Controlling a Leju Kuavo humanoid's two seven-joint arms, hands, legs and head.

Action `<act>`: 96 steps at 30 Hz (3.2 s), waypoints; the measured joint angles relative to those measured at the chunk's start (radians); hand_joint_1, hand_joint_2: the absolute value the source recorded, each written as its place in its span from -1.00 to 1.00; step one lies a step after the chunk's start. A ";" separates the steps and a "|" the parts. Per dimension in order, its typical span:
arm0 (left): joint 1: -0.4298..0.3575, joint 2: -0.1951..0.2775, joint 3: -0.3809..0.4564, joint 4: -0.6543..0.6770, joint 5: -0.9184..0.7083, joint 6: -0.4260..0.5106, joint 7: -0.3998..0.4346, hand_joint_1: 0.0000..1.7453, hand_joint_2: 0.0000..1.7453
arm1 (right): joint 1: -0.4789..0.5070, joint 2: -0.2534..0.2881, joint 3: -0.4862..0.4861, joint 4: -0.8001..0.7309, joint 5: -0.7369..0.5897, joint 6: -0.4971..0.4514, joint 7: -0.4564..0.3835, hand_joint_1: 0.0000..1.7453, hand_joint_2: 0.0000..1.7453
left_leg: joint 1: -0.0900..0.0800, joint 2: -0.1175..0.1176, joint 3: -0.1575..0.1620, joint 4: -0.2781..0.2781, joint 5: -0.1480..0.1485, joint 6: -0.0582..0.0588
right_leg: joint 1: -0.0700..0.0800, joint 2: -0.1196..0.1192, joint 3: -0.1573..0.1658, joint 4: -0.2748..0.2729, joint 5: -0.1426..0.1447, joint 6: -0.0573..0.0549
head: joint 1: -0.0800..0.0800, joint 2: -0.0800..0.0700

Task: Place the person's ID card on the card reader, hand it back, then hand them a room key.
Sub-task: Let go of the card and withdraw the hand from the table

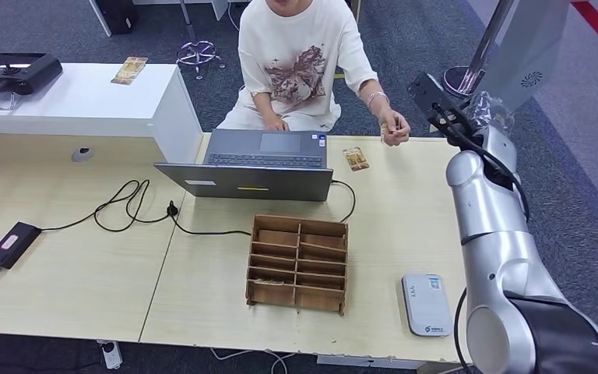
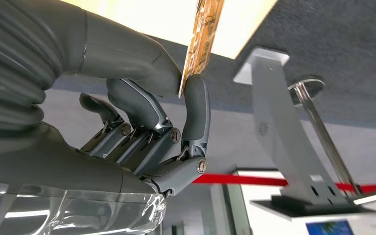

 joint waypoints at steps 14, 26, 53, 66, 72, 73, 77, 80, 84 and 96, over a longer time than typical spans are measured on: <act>0.000 0.005 -0.006 0.000 0.000 0.001 0.001 -1.00 -1.00 | -0.019 -0.002 -0.079 0.148 0.038 -0.008 -0.014 1.00 1.00 | 0.000 0.000 0.000 0.000 0.000 0.000 | 0.000 0.000 0.000 0.000 0.000 0.000 | 0.000 0.000; 0.000 0.008 -0.006 0.000 0.000 0.000 0.001 -1.00 -1.00 | -0.042 0.012 -0.101 0.180 0.040 -0.007 -0.043 1.00 1.00 | 0.000 0.000 0.000 0.000 0.000 0.000 | 0.000 0.000 0.000 0.000 0.000 0.000 | 0.000 0.000; 0.000 0.008 -0.006 0.000 0.011 0.002 0.003 -1.00 -1.00 | -0.031 0.056 -0.104 0.108 -0.007 -0.019 -0.136 1.00 1.00 | 0.000 0.000 -0.001 0.000 0.000 0.000 | 0.000 0.000 -0.001 0.000 0.000 0.000 | 0.000 0.000; 0.000 0.007 -0.006 0.000 0.018 0.005 0.004 -1.00 -1.00 | 0.005 0.103 -0.033 -0.069 -0.054 0.017 -0.125 0.17 1.00 | 0.000 0.000 -0.002 0.000 0.000 0.000 | 0.000 0.000 -0.002 0.000 0.000 0.000 | 0.000 0.000; 0.000 0.007 -0.006 0.000 0.018 0.004 0.004 -1.00 -1.00 | 0.024 0.103 -0.020 -0.073 -0.063 0.010 -0.120 -1.00 1.00 | 0.000 0.000 -0.002 0.000 0.000 0.000 | 0.000 0.000 -0.001 0.000 0.000 0.000 | 0.000 0.000; 0.000 0.007 -0.006 0.000 0.017 0.004 0.004 -1.00 -1.00 | 0.025 0.103 -0.019 -0.075 -0.065 0.006 -0.120 -1.00 1.00 | 0.000 0.000 -0.002 0.000 0.000 0.000 | 0.000 0.000 -0.002 0.000 0.000 0.000 | 0.000 0.000; 0.000 0.007 -0.006 0.000 0.017 0.004 0.004 -1.00 -1.00 | 0.037 0.103 -0.012 -0.106 -0.072 -0.010 -0.125 -1.00 1.00 | 0.000 0.000 -0.002 0.000 0.000 0.000 | 0.000 0.000 -0.001 0.000 0.000 0.000 | 0.000 0.000; 0.000 0.006 -0.006 0.000 0.018 0.005 0.005 -1.00 -1.00 | 0.072 0.103 -0.001 -0.171 -0.072 -0.018 -0.134 -1.00 1.00 | 0.000 0.000 -0.002 0.000 0.000 0.000 | 0.000 0.000 -0.002 0.000 0.000 0.000 | 0.000 0.000; 0.000 0.003 -0.006 0.000 0.022 0.009 0.006 -1.00 -1.00 | 0.148 0.104 0.025 -0.313 -0.066 -0.024 -0.149 -1.00 1.00 | 0.000 0.000 -0.002 0.000 0.000 0.000 | 0.000 0.000 -0.002 0.000 0.000 0.000 | 0.000 0.000; 0.004 -0.024 0.013 0.000 0.066 0.022 -0.002 -1.00 -1.00 | 0.598 0.093 0.142 -0.932 -0.050 -0.145 -0.236 -1.00 1.00 | 0.000 0.000 -0.003 0.000 -0.002 0.000 | 0.000 -0.001 -0.003 -0.001 -0.001 0.001 | 0.000 0.000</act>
